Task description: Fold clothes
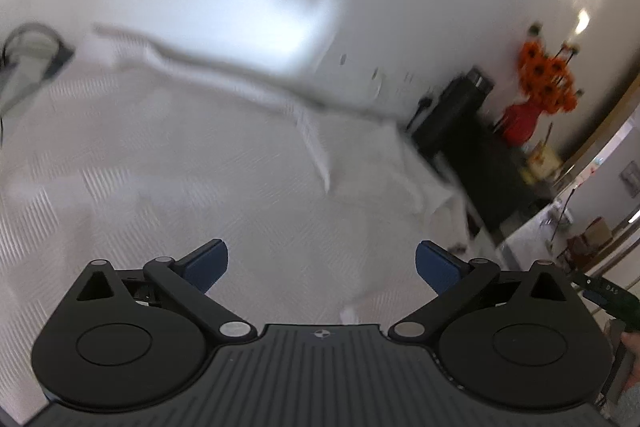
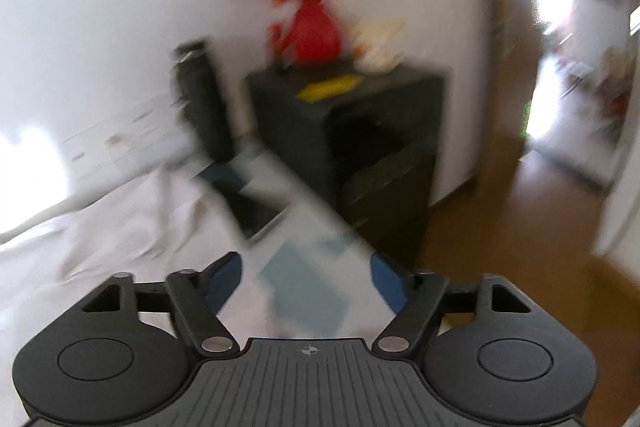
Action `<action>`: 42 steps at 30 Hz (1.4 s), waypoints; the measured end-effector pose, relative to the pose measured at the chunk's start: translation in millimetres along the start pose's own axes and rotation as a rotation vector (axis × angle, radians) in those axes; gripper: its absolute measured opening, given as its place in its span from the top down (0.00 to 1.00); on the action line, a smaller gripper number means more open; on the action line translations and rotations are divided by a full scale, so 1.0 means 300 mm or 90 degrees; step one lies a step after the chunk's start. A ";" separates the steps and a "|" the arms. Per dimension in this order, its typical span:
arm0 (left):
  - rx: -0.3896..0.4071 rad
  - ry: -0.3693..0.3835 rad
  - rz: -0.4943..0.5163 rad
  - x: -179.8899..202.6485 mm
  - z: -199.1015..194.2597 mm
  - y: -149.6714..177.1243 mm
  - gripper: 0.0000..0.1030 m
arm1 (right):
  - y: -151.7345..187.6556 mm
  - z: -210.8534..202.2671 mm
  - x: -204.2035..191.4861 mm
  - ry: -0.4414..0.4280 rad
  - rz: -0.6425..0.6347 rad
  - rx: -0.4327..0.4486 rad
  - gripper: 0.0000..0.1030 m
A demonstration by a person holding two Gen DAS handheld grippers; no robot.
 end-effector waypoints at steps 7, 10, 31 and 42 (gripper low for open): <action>-0.129 -0.002 0.002 0.126 0.285 0.192 0.34 | 0.197 0.246 -0.277 -0.133 -0.121 -0.082 0.59; -0.143 -0.032 -0.005 0.134 0.353 0.219 0.36 | 0.224 0.328 -0.350 -0.155 -0.178 -0.089 0.63; -0.083 -0.082 -0.031 0.205 0.410 0.240 0.92 | 0.230 0.459 -0.446 -0.208 -0.204 -0.114 0.98; -0.089 -0.117 0.006 0.205 0.479 0.262 0.71 | 0.271 0.509 -0.425 -0.178 -0.235 -0.122 0.96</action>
Point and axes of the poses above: each gripper's, at about its wrist camera, not at the fingertips, and z roughly the way its jaws point, x to its right, y to its underside, the point moved 10 cm from there along z, roughly the way its jaws point, and after that the axes turned 2 degrees about -y, right-handed, at the moved point
